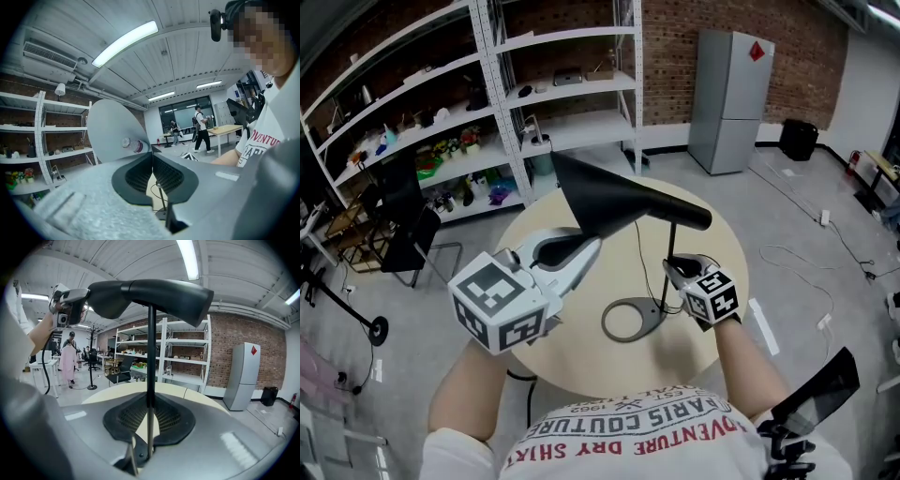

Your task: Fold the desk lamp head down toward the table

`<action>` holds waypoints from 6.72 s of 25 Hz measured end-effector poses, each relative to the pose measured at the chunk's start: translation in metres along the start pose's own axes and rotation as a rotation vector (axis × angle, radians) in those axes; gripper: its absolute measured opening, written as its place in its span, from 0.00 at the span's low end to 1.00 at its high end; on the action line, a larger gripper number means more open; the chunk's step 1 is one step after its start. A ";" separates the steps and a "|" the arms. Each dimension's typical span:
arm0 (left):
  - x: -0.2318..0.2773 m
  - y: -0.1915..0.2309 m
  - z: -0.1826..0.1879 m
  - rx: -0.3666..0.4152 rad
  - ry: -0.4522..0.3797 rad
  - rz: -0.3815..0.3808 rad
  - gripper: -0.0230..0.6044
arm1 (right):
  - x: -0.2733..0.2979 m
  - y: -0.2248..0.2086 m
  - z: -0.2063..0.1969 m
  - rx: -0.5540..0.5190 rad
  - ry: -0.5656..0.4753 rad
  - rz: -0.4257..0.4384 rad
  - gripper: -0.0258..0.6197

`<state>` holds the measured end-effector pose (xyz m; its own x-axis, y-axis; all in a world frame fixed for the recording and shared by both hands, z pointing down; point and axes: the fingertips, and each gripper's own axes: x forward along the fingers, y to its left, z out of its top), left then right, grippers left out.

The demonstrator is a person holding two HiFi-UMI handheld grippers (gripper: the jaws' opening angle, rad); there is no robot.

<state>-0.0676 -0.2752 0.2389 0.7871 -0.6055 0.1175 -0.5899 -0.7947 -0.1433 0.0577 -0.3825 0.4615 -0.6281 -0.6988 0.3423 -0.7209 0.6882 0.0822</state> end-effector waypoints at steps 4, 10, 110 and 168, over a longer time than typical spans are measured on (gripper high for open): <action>0.000 -0.001 -0.005 -0.012 0.001 0.001 0.04 | -0.001 -0.002 0.001 0.000 -0.009 -0.004 0.11; 0.000 -0.003 -0.015 -0.034 0.006 0.003 0.04 | -0.003 -0.003 -0.001 0.003 -0.016 -0.010 0.11; 0.015 -0.031 -0.108 -0.355 -0.146 0.013 0.04 | -0.015 0.009 0.005 0.047 -0.087 -0.022 0.11; 0.051 -0.053 -0.141 -0.582 -0.250 0.011 0.05 | -0.021 0.010 0.003 0.076 -0.107 -0.012 0.11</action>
<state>-0.0217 -0.2697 0.3915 0.7572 -0.6413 -0.1242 -0.5443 -0.7246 0.4227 0.0624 -0.3614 0.4529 -0.6441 -0.7265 0.2395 -0.7461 0.6657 0.0129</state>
